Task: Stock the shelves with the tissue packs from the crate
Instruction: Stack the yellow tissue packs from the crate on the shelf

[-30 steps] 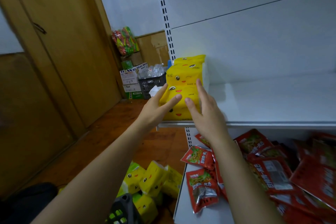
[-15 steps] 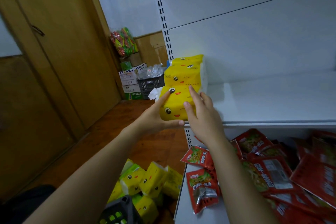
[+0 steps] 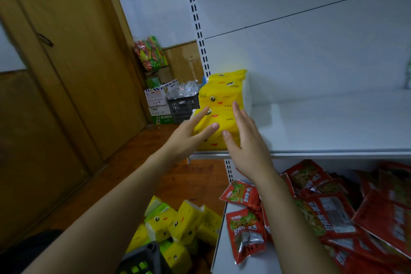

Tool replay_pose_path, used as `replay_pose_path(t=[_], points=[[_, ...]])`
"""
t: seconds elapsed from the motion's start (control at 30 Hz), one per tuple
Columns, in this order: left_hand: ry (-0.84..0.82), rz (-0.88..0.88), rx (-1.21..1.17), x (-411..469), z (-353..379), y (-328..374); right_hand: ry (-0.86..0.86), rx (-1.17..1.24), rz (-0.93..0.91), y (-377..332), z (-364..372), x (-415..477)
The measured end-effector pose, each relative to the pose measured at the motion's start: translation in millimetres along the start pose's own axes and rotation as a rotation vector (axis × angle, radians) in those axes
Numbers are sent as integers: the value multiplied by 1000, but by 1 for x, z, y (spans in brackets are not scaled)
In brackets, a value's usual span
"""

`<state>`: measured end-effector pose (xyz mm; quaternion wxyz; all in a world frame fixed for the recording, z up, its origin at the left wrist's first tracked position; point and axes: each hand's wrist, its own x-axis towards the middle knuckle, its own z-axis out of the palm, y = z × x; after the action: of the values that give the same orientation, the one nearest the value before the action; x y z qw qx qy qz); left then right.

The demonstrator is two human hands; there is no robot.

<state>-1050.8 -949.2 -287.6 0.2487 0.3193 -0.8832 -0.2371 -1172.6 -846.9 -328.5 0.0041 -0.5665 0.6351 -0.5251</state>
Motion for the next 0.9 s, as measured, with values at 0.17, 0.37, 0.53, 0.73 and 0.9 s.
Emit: replay_pose_path(t=[0.17, 0.37, 0.53, 0.73, 0.9], points=[[20, -36, -45, -2, 8, -3, -18, -16, 16, 1, 0, 0], [16, -75, -51, -6, 5, 1, 1, -46, 64, 0, 0, -1], [46, -102, -18, -12, 1, -1, 54, -11, 57, -1, -1, -3], [41, -76, -43, -21, -8, -12, 148, 90, 29, 3, 1, -4], [125, -103, -53, -44, -17, -26, 265, 73, -40, -8, 5, -8]])
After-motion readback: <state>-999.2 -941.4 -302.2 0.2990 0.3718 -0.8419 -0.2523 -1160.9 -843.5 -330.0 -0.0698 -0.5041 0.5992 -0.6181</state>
